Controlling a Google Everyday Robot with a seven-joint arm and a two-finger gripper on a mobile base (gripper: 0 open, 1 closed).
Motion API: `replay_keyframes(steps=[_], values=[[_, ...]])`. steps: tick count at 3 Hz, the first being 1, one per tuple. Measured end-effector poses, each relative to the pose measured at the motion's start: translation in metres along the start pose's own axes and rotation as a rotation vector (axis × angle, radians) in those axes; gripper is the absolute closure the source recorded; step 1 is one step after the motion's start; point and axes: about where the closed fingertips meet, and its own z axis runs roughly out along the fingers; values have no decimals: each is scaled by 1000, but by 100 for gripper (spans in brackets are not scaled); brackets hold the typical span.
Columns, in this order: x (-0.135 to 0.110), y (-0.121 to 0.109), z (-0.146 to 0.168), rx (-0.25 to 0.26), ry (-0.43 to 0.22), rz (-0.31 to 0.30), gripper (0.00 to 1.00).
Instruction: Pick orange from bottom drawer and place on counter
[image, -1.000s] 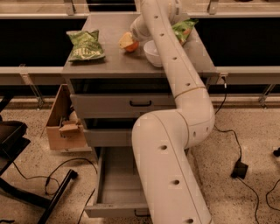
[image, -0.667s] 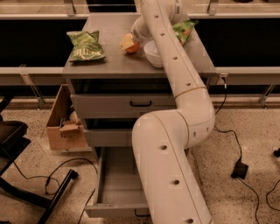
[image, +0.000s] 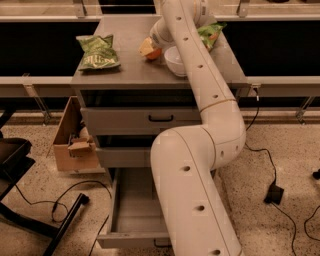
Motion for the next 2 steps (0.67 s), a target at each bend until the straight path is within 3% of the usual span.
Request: replay_keyframes(steps=[1, 2], values=[[0, 0, 0, 0, 0, 0, 13], [0, 0, 0, 0, 0, 0, 0]])
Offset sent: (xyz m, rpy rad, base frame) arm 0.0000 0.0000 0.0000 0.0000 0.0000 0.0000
